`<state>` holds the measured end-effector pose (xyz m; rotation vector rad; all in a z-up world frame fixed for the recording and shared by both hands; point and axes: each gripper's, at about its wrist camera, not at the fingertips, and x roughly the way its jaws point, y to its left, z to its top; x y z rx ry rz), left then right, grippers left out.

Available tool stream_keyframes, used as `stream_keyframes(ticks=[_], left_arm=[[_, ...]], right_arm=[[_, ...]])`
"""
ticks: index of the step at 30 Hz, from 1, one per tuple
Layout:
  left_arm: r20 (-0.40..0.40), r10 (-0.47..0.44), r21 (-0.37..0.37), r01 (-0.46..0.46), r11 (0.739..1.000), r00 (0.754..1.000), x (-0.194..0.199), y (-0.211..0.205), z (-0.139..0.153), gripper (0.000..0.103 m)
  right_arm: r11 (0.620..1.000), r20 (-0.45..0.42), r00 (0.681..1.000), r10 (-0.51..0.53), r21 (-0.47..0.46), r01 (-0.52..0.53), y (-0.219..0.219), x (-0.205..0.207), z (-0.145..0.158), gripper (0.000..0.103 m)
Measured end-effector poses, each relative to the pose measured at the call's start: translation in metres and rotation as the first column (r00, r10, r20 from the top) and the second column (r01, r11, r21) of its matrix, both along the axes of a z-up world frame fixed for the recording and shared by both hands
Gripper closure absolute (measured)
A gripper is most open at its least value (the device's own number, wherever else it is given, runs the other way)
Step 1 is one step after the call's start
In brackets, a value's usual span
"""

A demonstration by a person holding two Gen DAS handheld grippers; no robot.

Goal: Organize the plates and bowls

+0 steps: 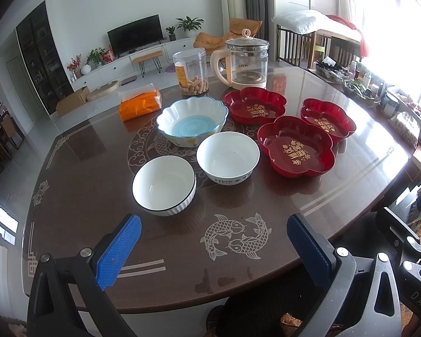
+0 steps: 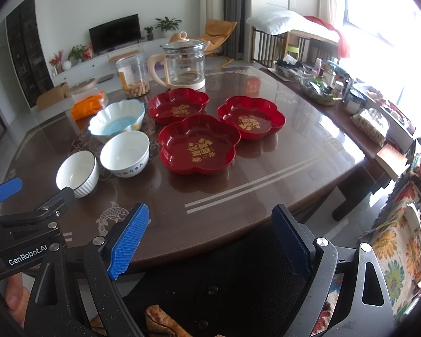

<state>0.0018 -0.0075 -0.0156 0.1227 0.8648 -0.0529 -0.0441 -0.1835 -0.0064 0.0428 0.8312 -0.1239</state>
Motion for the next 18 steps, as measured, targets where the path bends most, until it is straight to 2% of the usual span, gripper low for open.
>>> stream_keyframes(ticks=[18], left_arm=[[-0.02, 0.015, -0.01, -0.015, 1.0, 1.0, 0.0029, 0.0074, -0.0056, 0.0]], right_arm=[[1.0, -0.001, 1.0, 0.002, -0.002, -0.002, -0.0003, 0.0001, -0.0028, 0.012]])
